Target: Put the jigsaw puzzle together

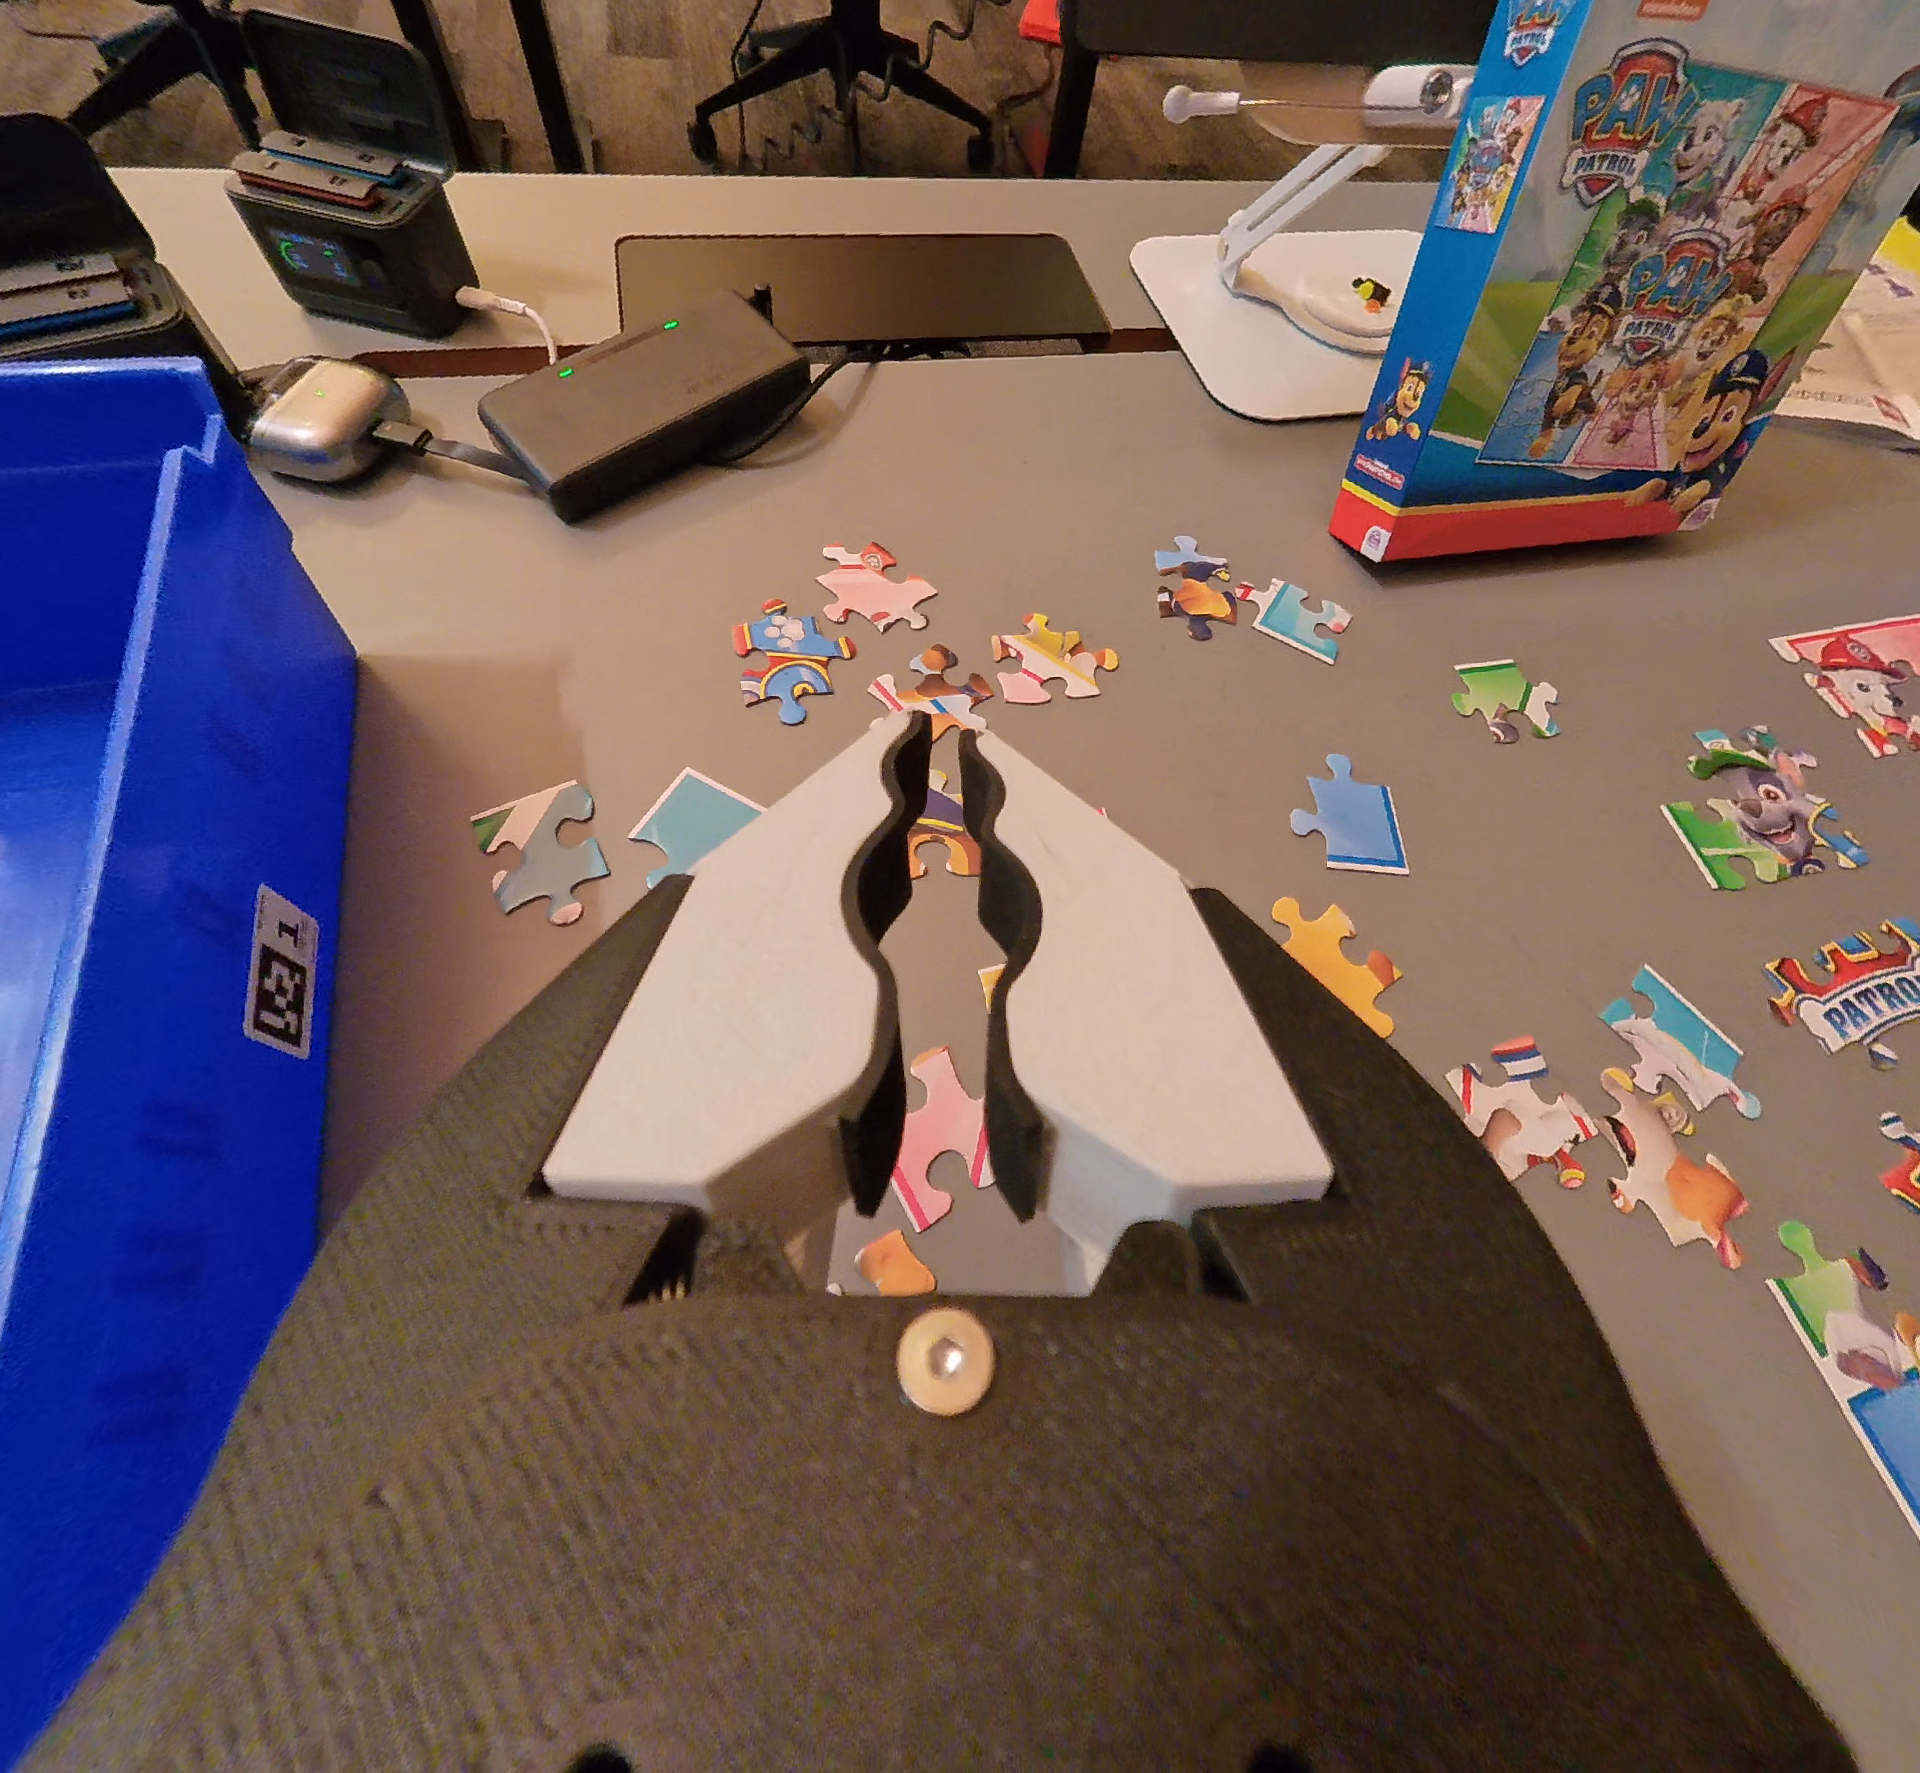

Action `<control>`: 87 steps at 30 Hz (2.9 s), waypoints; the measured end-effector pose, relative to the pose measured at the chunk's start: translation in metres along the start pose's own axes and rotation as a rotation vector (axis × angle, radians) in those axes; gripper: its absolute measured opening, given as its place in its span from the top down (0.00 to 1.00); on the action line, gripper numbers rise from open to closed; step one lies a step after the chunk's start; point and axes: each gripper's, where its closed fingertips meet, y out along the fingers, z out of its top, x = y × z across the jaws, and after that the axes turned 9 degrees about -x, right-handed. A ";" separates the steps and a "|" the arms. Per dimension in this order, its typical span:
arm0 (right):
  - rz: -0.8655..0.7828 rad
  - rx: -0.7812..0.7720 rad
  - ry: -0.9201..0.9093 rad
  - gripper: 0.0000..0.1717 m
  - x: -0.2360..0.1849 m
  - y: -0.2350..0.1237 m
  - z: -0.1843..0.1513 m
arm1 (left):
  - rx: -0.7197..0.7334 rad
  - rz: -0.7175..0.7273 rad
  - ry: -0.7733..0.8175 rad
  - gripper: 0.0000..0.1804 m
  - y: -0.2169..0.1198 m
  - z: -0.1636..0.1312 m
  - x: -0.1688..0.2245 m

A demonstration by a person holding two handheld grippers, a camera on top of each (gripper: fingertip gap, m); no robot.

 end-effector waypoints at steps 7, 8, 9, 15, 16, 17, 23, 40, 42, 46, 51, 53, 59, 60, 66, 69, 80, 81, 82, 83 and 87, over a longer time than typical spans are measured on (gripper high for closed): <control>0.036 -0.042 -0.009 0.91 -0.007 0.006 -0.006 | 0.004 0.000 -0.003 0.98 -0.001 0.000 -0.001; 0.052 -0.060 -0.013 0.89 -0.010 0.008 -0.009 | 0.004 0.000 -0.003 0.98 -0.001 0.000 -0.001; 0.070 -0.082 -0.019 0.86 -0.013 0.010 -0.012 | 0.005 -0.001 -0.003 0.99 -0.001 0.001 -0.001; 0.255 -0.221 -0.080 0.68 -0.053 0.019 -0.036 | 0.000 -0.008 0.005 0.98 0.001 0.000 0.003; 0.304 -0.248 -0.100 0.69 -0.063 0.019 -0.041 | -0.001 -0.009 0.006 0.98 0.001 0.000 0.004; 0.358 -0.279 -0.122 0.69 -0.075 0.019 -0.047 | -0.002 -0.011 0.007 0.98 0.001 0.000 0.004; 0.549 -0.485 -0.219 0.70 -0.122 0.021 -0.089 | -0.005 -0.016 0.014 0.98 0.003 0.000 0.007; 0.519 -0.561 -0.292 0.75 -0.137 0.027 -0.111 | -0.009 -0.022 0.011 0.98 0.005 -0.001 0.007; 0.520 -0.557 -0.290 0.76 -0.137 0.027 -0.111 | -0.009 -0.023 0.011 0.98 0.005 -0.001 0.008; 0.519 -0.553 -0.288 0.79 -0.139 0.026 -0.112 | -0.009 -0.023 0.010 0.98 0.005 -0.001 0.007; 0.512 -0.550 -0.282 0.83 -0.140 0.025 -0.112 | -0.008 -0.023 0.011 0.98 0.005 0.000 0.008; 0.511 -0.548 -0.280 0.83 -0.141 0.024 -0.112 | -0.008 -0.028 0.012 0.98 0.005 0.000 0.009; 0.512 -0.554 -0.274 0.83 -0.140 0.023 -0.113 | -0.001 -0.038 0.009 0.98 0.004 0.001 0.010; 0.513 -0.557 -0.271 0.84 -0.140 0.022 -0.113 | -0.002 -0.039 0.008 0.98 0.004 0.001 0.010; 0.504 -0.561 -0.261 0.84 -0.137 0.021 -0.114 | 0.002 -0.045 0.006 0.98 0.003 0.001 0.010; 0.493 -0.562 -0.264 0.84 -0.135 0.021 -0.114 | 0.001 -0.047 0.006 0.98 0.004 0.001 0.011; 0.476 -0.557 -0.277 0.87 -0.131 0.020 -0.114 | 0.000 -0.049 0.006 0.98 0.005 0.001 0.011; 0.475 -0.555 -0.278 0.85 -0.131 0.020 -0.114 | 0.000 -0.050 0.006 0.98 0.005 0.001 0.011; 0.471 -0.551 -0.277 0.82 -0.130 0.020 -0.113 | 0.000 -0.050 0.007 0.98 0.005 0.001 0.011; 0.464 -0.545 -0.273 0.79 -0.129 0.021 -0.112 | -0.001 -0.050 0.007 0.98 0.005 0.001 0.012; 0.461 -0.550 -0.242 0.72 -0.129 0.025 -0.113 | -0.002 -0.051 0.008 0.98 0.005 0.001 0.012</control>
